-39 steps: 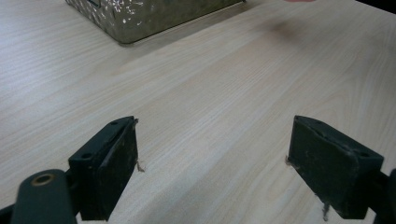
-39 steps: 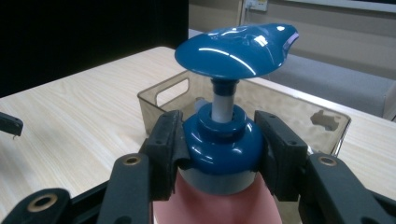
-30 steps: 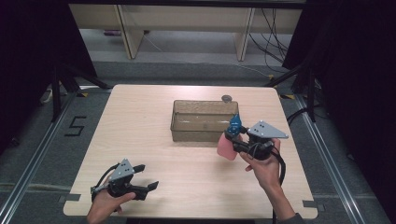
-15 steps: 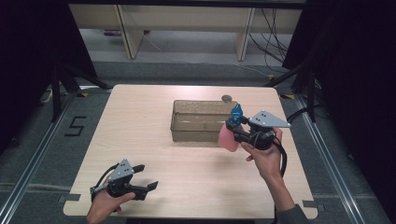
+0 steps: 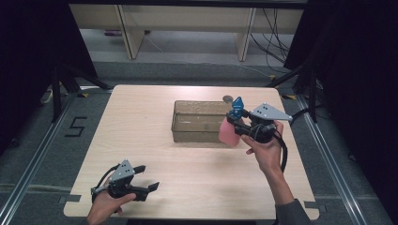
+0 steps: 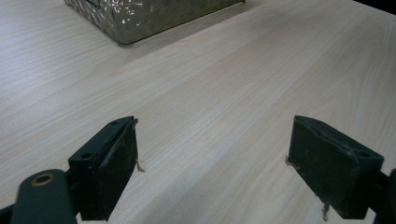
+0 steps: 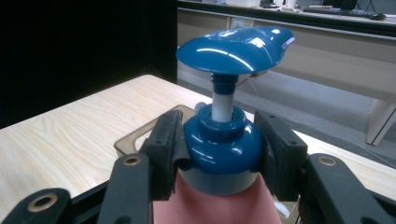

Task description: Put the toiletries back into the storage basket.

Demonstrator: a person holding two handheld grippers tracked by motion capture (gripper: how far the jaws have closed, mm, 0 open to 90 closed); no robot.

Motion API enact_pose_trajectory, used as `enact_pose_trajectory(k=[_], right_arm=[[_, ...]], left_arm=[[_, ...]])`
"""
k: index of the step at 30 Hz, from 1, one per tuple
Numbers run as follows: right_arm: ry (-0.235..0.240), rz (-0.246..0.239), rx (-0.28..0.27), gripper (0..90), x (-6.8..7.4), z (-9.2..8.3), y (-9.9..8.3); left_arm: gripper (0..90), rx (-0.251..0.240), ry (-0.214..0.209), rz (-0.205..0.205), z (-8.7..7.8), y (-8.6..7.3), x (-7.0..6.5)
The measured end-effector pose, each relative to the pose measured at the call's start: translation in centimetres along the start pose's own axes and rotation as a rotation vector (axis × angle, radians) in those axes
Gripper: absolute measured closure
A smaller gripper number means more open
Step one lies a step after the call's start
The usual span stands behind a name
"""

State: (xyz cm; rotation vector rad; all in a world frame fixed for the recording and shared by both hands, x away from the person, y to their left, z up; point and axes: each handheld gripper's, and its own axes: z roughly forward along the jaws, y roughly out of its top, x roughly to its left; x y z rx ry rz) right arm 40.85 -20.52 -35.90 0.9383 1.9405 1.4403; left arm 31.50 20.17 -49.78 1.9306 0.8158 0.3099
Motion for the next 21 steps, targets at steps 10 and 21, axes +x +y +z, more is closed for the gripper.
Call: enact_pose_trajectory(k=[10,21], right_arm=[[-0.027,0.005,-0.017,53.6,-0.7,1.3,0.8],[-0.050,0.011,-0.008,53.7,-2.2,3.1,1.5]], left_arm=[[15.3,-0.002,0.010,-0.010,0.0,0.0,0.0],[15.3,-0.006,0.009,-0.008,-0.1,0.0,0.1]])
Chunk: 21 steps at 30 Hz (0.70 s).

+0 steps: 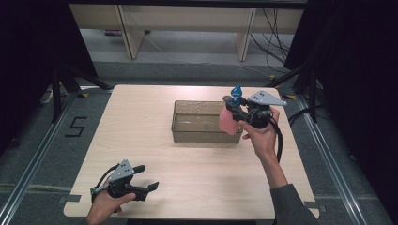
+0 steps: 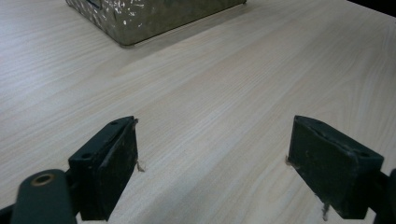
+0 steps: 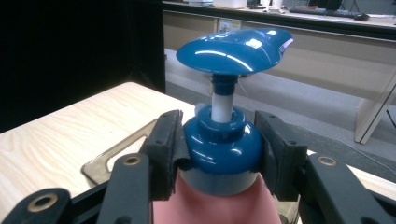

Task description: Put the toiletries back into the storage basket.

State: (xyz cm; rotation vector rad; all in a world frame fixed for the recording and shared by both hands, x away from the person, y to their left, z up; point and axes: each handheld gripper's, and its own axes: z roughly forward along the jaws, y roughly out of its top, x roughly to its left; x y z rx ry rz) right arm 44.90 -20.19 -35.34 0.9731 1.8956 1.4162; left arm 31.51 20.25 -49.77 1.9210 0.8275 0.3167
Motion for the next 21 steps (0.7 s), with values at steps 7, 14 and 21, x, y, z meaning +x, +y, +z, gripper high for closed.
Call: enact_pose_trajectory(k=[7,14,21], right_arm=[[-0.010,0.025,0.008,53.6,-0.5,1.1,0.1],[-0.019,0.038,0.012,53.7,-0.9,2.1,-0.2],[-0.023,0.050,0.028,53.7,-1.1,2.7,-0.5]], left_arm=[[15.3,0.005,-0.006,0.000,-0.1,0.0,0.0],[15.3,-0.003,-0.005,-0.002,0.0,0.1,0.1],[15.3,-0.003,-0.005,-0.002,0.0,0.1,0.1]])
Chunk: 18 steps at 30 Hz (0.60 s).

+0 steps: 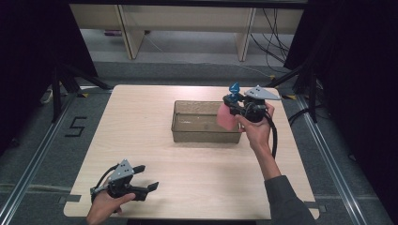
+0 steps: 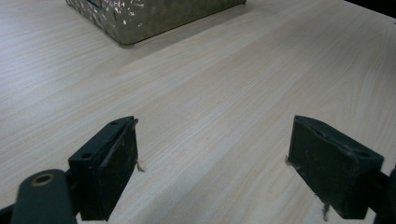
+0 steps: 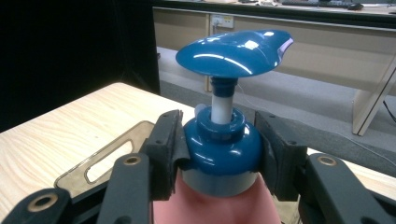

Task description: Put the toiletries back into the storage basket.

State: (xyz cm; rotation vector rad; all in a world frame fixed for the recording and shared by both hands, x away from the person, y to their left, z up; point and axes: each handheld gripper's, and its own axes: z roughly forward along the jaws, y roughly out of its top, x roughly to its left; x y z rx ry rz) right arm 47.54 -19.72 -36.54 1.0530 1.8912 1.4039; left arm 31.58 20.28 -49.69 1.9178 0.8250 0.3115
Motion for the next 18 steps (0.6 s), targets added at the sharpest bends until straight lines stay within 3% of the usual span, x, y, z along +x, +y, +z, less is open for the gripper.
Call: enact_pose_trajectory(k=[8,10,14,17,18], right_arm=[[-0.014,0.010,-0.001,53.7,-0.3,1.0,-0.5],[-0.020,-0.010,-0.003,53.7,-0.6,1.2,-0.7],[-0.022,0.032,0.006,53.7,-0.6,1.4,-1.0],[-0.028,0.031,-0.003,53.7,-0.7,1.7,-1.5],[-0.035,0.005,-0.005,53.7,-0.9,1.7,-1.6]], left_arm=[[15.2,0.000,0.003,-0.004,-0.1,0.0,0.0],[15.2,0.003,0.004,-0.004,-0.1,0.0,0.0],[15.2,0.004,0.005,-0.003,-0.1,0.0,0.0],[15.2,0.001,0.003,-0.006,-0.1,0.0,0.0],[15.2,0.001,0.003,-0.006,-0.1,0.0,0.0]])
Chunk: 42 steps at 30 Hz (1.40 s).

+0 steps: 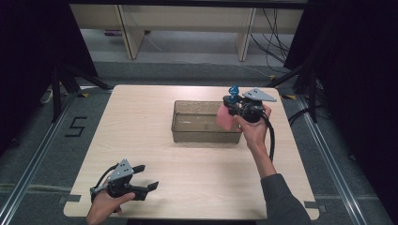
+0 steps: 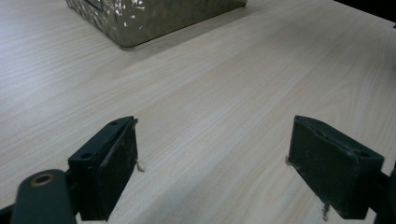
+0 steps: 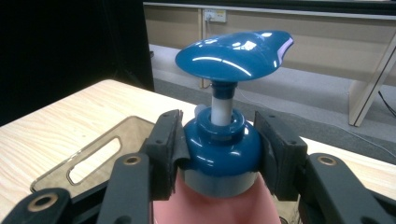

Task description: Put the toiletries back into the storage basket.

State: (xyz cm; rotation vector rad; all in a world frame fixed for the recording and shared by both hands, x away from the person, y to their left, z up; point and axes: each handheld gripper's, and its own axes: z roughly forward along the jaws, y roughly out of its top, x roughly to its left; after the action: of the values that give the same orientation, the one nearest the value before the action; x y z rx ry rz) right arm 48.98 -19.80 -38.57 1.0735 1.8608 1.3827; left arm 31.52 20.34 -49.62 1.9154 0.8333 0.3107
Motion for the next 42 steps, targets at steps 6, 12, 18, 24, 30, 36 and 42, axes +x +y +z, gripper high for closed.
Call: enact_pose_trajectory(k=[6,12,18,24,30,36,42], right_arm=[[0.003,0.025,0.025,53.7,-0.2,0.4,-0.8],[0.002,0.039,0.031,53.7,-0.4,0.7,-1.8],[0.004,0.032,0.022,53.7,-0.5,0.9,-2.3],[0.003,0.070,0.044,53.7,-0.5,0.9,-2.9],[-0.012,0.056,0.057,53.7,-0.6,1.2,-3.4],[-0.023,0.063,0.061,53.7,-0.5,1.5,-4.2],[-0.024,0.069,0.087,53.7,-0.6,1.5,-4.5]], left_arm=[[15.2,0.003,-0.002,0.005,0.0,0.0,0.0],[15.2,0.000,-0.006,0.005,0.1,-0.1,0.0],[15.2,-0.001,-0.006,0.003,0.0,-0.1,0.0],[15.2,-0.003,-0.009,0.003,0.1,-0.1,0.0],[15.2,0.001,-0.005,-0.002,0.0,0.0,0.0],[15.2,-0.014,-0.018,-0.011,-0.1,0.0,-0.1],[15.2,-0.009,-0.011,-0.017,-0.1,0.0,-0.1]])
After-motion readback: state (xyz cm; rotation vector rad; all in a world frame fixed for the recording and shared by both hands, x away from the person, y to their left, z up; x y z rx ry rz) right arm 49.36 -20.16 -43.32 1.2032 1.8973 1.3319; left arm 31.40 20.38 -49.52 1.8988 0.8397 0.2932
